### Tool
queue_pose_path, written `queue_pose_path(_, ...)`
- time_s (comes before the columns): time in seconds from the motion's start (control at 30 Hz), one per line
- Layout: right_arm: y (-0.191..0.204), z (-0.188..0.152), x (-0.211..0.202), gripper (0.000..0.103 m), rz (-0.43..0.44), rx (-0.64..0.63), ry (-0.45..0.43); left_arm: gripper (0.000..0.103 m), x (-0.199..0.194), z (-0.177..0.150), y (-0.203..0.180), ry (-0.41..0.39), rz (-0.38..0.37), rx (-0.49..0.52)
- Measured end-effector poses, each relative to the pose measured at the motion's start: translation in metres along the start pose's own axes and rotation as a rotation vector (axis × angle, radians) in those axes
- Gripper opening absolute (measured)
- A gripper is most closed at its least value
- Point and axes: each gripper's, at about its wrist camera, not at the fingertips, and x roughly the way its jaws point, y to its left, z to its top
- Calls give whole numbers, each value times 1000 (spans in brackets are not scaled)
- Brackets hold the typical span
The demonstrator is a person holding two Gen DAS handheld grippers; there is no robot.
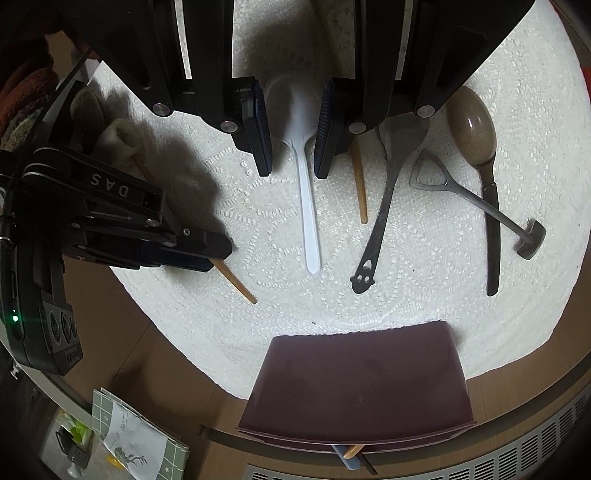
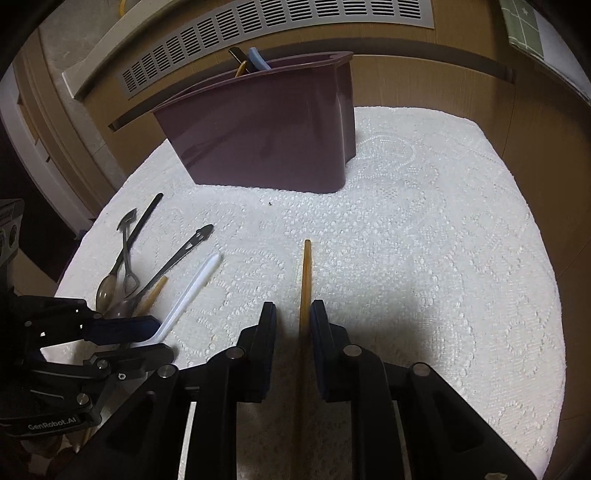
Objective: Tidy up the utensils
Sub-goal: 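Grasp the white plastic spoon with the left gripper while the right grasps the wooden chopstick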
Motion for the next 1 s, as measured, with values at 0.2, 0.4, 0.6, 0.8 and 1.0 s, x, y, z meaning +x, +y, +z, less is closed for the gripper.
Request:
queue_pose_path(0.2, 5, 0, -1, 22, 15, -55, 36, 24, 0, 0, 0, -4, 3, -7)
queue_pose_path(0.4, 4, -6, -5, 4, -68, -118, -5, 24, 2, 2, 0, 8, 3, -12)
queue_pose_path(0.6, -20, -17, -31, 4, -105, -46, -76, 25, 12, 22, 5, 17, -34, -48)
queue_pose_path(0.8, -28, -29, -50, 4, -113, -6, -152, 23, 27, 50, -7, 74, 27, 9)
queue_pose_path(1.0, -26, -31, -64, 4, -70, 33, -194, 10, 12, 40, -32, -18, 87, 108)
